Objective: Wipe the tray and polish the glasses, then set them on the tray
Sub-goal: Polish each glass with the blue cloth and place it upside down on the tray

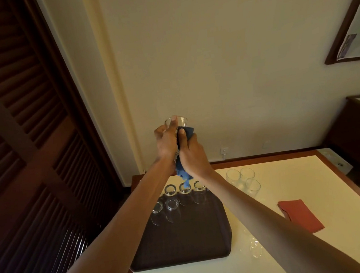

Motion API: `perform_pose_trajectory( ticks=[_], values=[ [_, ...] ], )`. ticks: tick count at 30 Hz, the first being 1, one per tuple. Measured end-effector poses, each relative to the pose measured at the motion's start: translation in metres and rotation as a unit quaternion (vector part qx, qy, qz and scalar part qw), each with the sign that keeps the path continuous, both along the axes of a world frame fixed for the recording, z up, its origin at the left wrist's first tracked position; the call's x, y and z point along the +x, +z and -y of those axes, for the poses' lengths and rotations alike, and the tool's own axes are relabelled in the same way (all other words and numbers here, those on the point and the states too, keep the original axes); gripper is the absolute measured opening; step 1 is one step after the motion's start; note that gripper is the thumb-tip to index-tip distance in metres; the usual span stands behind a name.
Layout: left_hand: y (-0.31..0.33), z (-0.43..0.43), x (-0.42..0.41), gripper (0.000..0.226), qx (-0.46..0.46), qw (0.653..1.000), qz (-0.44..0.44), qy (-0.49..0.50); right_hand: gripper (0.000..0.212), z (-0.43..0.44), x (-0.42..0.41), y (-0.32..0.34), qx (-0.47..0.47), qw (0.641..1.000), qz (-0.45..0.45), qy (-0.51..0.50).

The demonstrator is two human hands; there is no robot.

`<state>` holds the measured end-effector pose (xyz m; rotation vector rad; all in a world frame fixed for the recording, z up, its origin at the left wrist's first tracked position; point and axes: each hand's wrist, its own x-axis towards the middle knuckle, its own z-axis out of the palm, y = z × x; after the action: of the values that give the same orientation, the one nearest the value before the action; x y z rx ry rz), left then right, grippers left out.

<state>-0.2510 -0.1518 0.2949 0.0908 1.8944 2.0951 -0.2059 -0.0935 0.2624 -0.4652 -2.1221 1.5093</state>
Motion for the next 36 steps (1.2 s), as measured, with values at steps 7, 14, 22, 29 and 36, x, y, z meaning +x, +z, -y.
perform_pose_trajectory(
  ticks=[7, 14, 22, 29, 36],
  values=[
    [-0.008, -0.006, 0.011, 0.058, 0.026, 0.999, 0.015, -0.038, 0.064, -0.027, -0.008, 0.017, -0.018, 0.998, -0.012, -0.055],
    [0.005, -0.002, 0.0, 0.045, -0.041, 0.998, -0.056, -0.012, 0.068, -0.025, 0.0, 0.0, -0.189, 0.972, 0.134, 0.024],
    [0.012, 0.008, -0.022, 0.073, -0.058, 0.99, -0.126, -0.039, 0.057, -0.018, -0.011, -0.008, -0.467, 0.883, 0.056, -0.011],
    [0.009, 0.033, -0.035, 0.048, -0.235, 0.931, -0.246, -0.134, 0.067, -0.038, -0.012, 0.002, -0.397, 0.914, 0.084, -0.026],
    [0.01, 0.026, -0.028, 0.057, -0.271, 0.943, -0.164, -0.099, 0.039, -0.031, -0.012, -0.003, -0.078, 0.99, -0.102, -0.056]
  ],
)
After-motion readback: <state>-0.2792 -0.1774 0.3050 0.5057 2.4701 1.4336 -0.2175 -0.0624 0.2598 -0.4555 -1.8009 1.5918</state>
